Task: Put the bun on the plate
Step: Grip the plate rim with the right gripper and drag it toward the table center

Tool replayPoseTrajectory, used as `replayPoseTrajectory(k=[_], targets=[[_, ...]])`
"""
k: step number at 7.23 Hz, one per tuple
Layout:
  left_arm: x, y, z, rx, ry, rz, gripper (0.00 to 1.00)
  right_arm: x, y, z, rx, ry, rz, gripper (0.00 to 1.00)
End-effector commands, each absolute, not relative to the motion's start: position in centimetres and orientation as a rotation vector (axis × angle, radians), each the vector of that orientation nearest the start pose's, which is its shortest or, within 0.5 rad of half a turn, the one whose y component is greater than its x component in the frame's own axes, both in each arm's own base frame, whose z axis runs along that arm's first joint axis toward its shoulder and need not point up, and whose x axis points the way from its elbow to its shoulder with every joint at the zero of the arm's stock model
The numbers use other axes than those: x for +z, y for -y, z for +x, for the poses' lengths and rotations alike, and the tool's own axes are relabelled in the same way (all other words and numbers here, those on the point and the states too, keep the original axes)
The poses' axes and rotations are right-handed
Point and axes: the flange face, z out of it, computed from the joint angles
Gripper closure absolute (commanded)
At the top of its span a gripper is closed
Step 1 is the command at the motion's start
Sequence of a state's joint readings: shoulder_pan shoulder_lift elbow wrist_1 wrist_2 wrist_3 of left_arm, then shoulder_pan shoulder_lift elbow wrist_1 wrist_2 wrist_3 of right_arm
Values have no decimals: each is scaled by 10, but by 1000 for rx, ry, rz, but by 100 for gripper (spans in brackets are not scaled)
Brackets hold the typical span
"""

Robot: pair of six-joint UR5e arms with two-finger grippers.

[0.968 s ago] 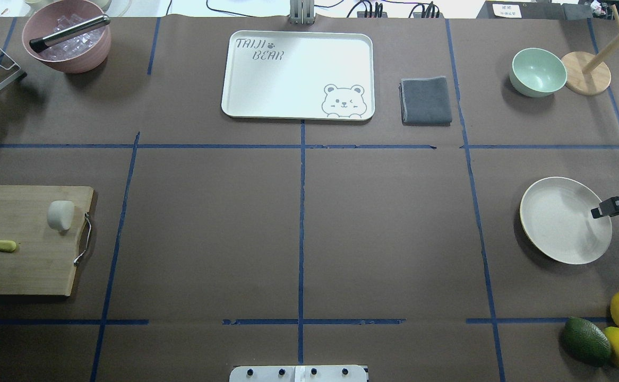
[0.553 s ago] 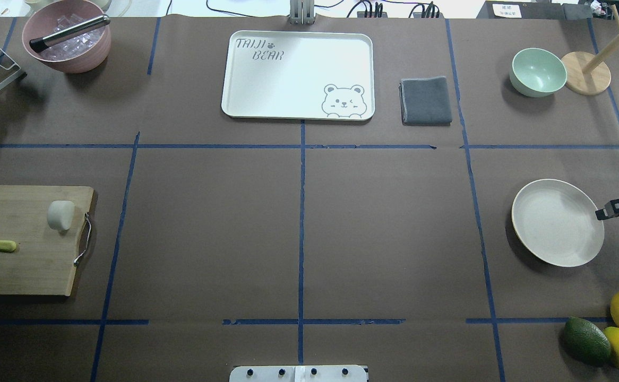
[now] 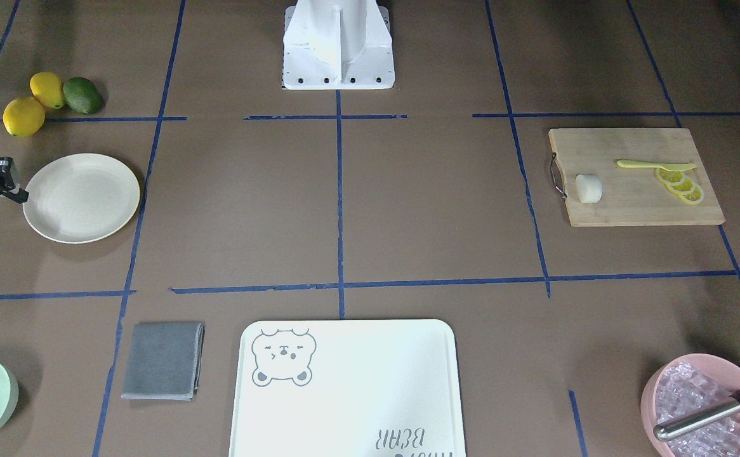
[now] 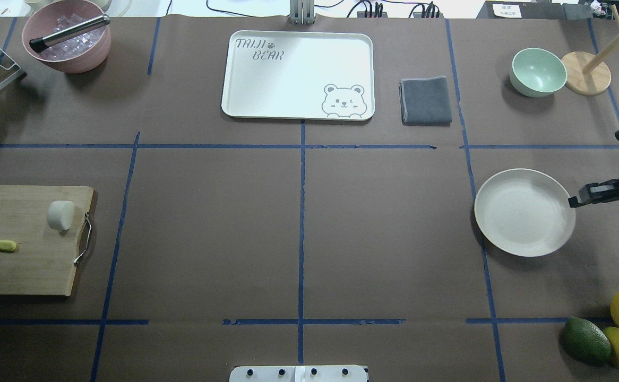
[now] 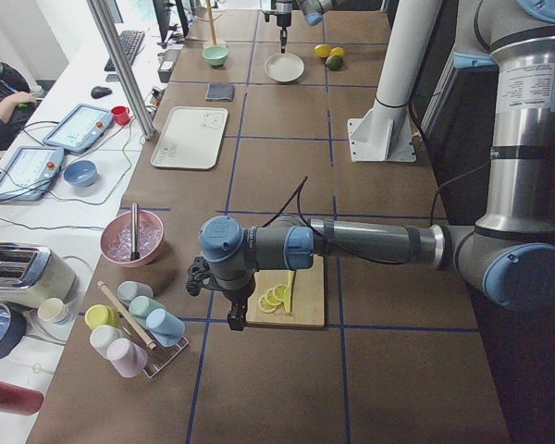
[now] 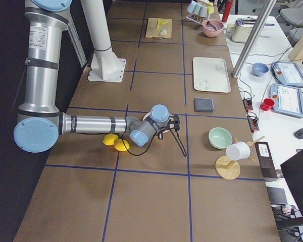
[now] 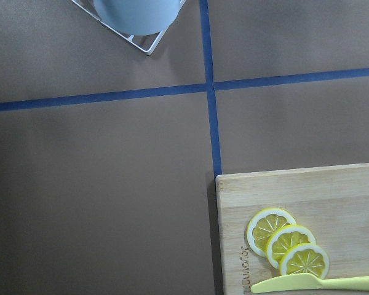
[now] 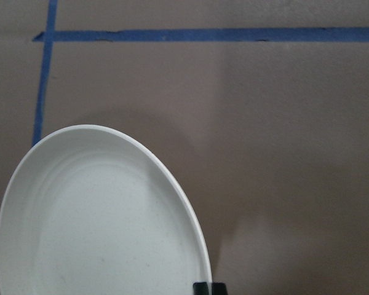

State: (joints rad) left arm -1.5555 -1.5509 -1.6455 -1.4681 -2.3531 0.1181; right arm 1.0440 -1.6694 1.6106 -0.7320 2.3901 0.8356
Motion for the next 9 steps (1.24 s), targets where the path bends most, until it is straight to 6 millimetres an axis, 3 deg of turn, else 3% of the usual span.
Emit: replayPoseTrajectory(k=[1,3,4,5,6,7,8,9], targets=[[641,481,-56,109,-784,-3,0,506,461,-271,35,1125,54,100],[642,481,-55,109,-784,-5,0,430,460,-366,65,1176,31,100],[642,481,-55,109,-784,-5,0,368,467,-418,79,1174,21,100],[642,481,-55,110,-784,-4,0,317,461,-464,86,1141,20,100],[642,481,-55,110,-784,-4,0,286,440,-504,113,1137,16,100],[642,481,-55,110,-784,-4,0,268,424,-524,129,1149,26,100],[642,481,-55,109,-784,-5,0,266,419,-528,136,1151,25,99],[642,481,-55,109,-784,-5,0,272,417,-528,132,1143,14,61]])
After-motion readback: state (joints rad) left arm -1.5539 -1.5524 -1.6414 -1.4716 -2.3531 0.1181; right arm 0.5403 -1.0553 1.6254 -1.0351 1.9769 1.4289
